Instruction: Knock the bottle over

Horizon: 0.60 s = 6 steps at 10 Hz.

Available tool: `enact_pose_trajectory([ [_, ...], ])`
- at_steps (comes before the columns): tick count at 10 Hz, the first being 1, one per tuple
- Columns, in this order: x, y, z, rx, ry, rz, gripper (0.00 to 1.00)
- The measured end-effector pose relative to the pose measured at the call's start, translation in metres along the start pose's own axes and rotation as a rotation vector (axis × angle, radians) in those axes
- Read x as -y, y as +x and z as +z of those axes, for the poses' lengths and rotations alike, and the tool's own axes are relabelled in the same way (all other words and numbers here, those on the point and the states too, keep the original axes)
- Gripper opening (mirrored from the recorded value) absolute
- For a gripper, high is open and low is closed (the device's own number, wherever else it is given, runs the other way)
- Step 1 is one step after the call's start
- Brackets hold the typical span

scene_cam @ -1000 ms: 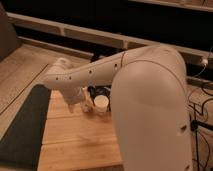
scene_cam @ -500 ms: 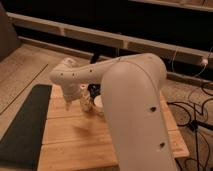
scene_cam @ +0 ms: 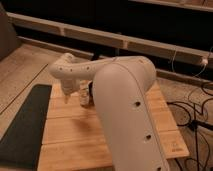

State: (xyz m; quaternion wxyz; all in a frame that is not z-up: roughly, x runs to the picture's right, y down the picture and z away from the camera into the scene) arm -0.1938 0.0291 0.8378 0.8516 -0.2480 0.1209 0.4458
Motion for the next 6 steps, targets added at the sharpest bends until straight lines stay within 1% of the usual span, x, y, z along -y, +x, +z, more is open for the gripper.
enact_pose_trajectory([
  [1, -0.001, -0.015, -0.014, 0.025, 0.038, -0.061, 0.65],
  [2, -0.003, -0.025, -0.027, 0.045, 0.068, -0.107, 0.65],
  [3, -0.004, -0.031, -0.040, 0.059, 0.091, -0.138, 0.65],
  [4, -0.005, -0.033, -0.043, 0.064, 0.096, -0.146, 0.65],
  [6, -0.004, -0.031, -0.042, 0.059, 0.098, -0.145, 0.65],
])
